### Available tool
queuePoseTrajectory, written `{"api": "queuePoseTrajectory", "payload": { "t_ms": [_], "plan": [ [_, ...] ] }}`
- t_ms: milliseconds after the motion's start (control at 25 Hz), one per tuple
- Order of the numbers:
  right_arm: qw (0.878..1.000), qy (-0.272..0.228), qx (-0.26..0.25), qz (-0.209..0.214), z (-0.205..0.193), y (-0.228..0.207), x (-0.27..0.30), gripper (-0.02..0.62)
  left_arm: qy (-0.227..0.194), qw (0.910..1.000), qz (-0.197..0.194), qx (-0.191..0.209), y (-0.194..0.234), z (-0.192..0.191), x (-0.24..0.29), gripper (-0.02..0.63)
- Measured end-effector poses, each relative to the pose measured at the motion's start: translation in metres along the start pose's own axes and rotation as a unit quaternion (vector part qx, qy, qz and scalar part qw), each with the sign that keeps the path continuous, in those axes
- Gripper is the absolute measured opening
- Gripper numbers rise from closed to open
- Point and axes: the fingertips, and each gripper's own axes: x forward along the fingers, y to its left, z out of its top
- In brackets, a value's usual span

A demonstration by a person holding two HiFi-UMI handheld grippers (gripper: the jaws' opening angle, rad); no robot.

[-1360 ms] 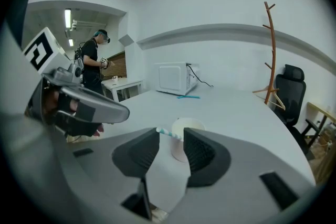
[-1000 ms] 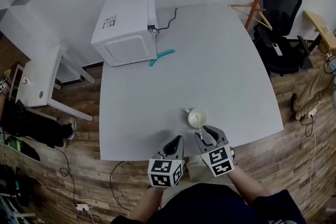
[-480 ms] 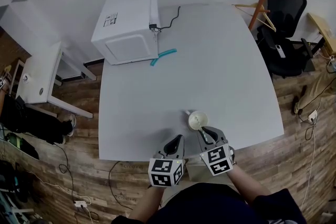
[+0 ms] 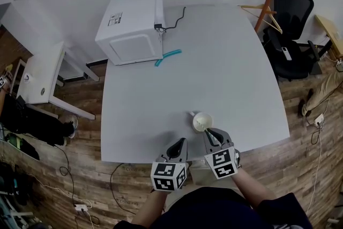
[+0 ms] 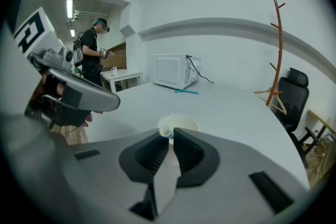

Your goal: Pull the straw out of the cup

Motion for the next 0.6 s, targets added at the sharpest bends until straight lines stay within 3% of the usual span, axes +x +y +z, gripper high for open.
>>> {"api": "queuePoseTrajectory", "payload": {
  "t_ms": [600],
  "plan": [
    [0.998, -0.051, 0.020, -0.027, 0.018, 0.008, -0.034, 0.044, -0.007, 0.9997, -0.016, 0.018, -0.016, -0.004, -0.019, 0.017]
  ]
}}
